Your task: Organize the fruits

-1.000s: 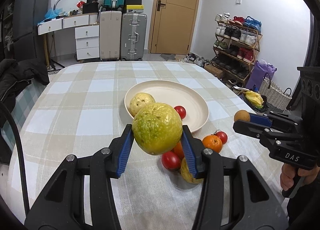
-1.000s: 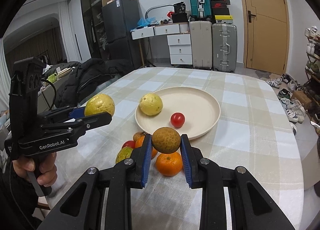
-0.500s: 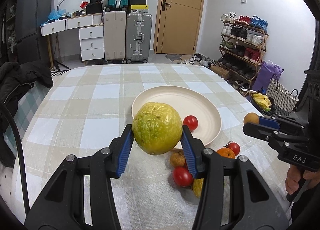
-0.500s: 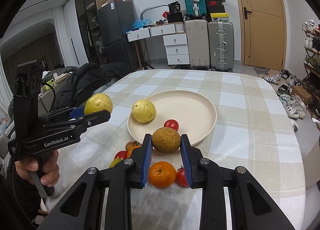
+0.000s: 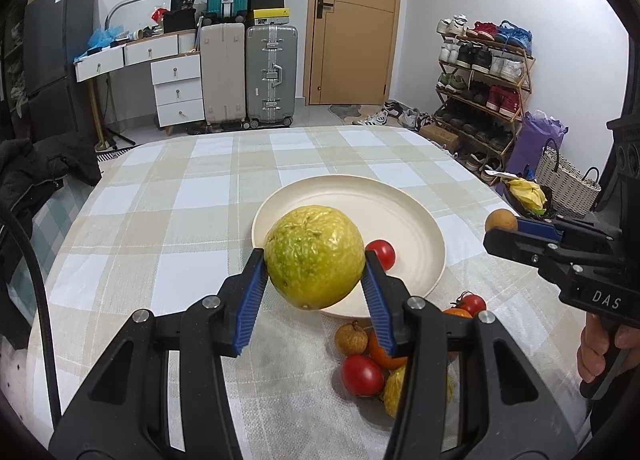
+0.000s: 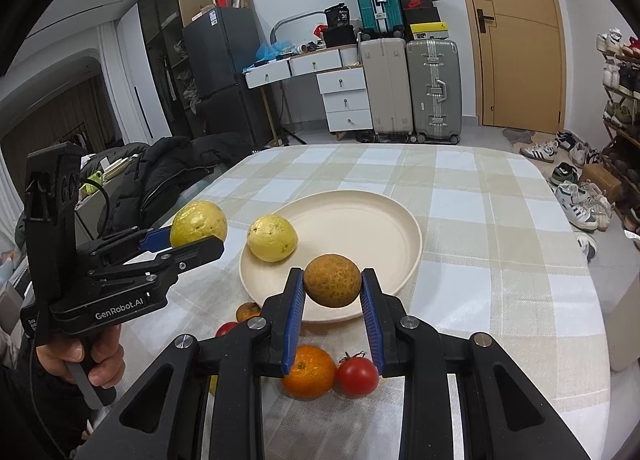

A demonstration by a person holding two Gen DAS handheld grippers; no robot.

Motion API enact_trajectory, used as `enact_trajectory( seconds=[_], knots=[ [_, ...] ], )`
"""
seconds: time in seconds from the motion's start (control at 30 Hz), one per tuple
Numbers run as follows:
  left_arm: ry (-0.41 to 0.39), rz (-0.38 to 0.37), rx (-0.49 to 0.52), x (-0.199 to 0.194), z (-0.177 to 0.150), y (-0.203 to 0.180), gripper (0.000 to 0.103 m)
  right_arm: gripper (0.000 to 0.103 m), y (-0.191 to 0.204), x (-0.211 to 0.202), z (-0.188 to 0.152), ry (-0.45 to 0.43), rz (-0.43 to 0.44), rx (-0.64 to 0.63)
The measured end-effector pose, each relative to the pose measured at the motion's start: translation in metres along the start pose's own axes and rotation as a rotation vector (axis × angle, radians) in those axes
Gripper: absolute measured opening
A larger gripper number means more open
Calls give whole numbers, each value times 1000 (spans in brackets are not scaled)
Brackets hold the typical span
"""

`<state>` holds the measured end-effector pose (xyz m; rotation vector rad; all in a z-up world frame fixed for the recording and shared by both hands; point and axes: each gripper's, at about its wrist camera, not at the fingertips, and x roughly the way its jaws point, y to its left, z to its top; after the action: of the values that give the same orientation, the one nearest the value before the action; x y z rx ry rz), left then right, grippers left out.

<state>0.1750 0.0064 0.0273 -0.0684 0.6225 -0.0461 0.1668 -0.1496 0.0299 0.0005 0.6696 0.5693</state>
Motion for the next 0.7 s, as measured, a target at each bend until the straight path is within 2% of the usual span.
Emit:
enact_trajectory(
  seconds=[0.33, 0.7],
  knots=[
    [24, -15, 6, 18, 3, -2, 45, 29, -5, 7, 11, 13, -7, 0],
    [52, -16, 43, 45, 7, -5, 45, 29, -17, 41, 9, 83, 2, 9]
  ],
)
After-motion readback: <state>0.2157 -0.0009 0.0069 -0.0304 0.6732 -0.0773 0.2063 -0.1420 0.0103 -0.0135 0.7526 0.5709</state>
